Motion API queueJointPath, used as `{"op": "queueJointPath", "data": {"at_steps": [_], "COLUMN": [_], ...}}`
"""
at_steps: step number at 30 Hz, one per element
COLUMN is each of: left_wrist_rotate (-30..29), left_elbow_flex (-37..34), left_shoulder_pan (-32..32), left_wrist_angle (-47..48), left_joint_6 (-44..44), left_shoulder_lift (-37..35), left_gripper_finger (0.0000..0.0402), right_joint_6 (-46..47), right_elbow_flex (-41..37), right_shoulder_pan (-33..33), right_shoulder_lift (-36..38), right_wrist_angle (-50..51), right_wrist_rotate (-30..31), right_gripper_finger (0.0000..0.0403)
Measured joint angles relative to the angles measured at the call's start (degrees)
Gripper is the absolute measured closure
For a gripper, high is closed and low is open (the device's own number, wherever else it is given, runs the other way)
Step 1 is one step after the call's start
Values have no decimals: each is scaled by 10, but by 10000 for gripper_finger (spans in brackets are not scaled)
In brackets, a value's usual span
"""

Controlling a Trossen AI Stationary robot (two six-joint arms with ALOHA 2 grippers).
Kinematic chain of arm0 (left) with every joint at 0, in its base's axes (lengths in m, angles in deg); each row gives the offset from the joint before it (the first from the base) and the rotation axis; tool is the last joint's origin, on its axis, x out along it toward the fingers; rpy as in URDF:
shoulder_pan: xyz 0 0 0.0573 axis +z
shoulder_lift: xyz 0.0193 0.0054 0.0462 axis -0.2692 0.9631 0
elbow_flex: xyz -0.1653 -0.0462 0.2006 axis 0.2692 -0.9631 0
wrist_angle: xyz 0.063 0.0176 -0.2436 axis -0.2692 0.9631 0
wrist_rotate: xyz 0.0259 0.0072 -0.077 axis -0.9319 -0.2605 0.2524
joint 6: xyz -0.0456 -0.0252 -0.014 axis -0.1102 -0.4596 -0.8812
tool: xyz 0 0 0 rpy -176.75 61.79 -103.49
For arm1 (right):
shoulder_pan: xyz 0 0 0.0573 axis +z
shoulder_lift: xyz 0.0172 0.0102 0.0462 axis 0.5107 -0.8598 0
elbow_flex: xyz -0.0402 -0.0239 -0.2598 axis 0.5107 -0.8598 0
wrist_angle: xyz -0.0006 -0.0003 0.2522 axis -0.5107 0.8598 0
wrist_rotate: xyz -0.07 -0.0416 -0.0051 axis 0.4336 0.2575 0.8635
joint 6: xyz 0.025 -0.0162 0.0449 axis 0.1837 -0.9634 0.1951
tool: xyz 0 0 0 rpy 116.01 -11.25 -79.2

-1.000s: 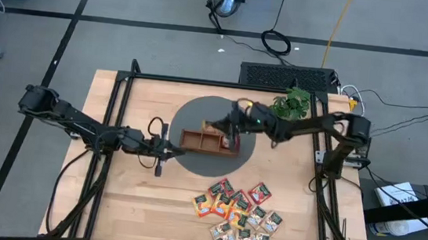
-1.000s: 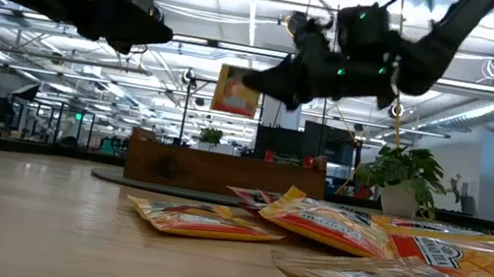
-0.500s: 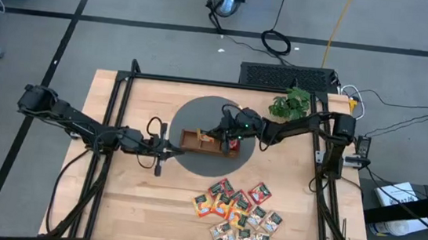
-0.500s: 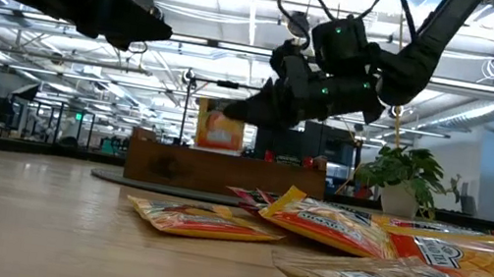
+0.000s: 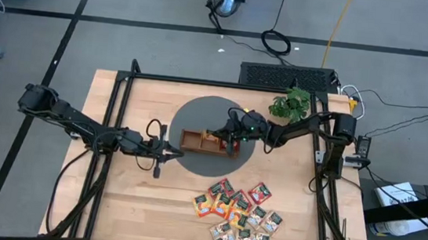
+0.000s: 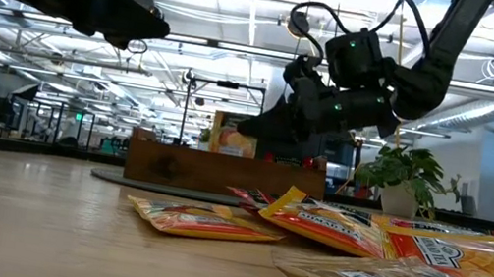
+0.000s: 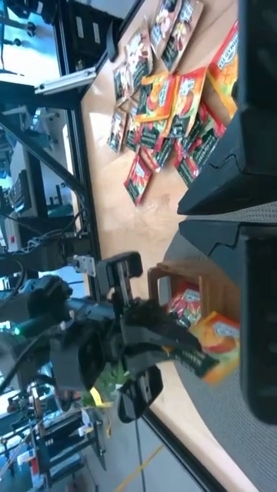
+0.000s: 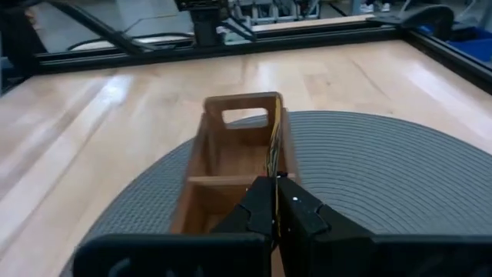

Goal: Pick & Place Tea
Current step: Put the yellow tea bag into the middle section of the wooden organizer

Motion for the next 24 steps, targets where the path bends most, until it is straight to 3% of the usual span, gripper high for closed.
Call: {"op": "queueJointPath", "data": {"at_steps": [24], "left_wrist_rotate": [-6], "left_elbow_flex": [0], "left_shoulder_pan": [0], "left_wrist_angle": [-1], "left_joint_6": [1], "left_shoulder_lift": [0], "left_gripper_finger": [371], "right_joint_6": [23], "right_elbow_flex": [0], "right_shoulder_pan": [0], "right_shoulder_lift": [1], "right_wrist_angle": [33], "right_wrist_rotate": [-9], "right_gripper_finger": [394]}}
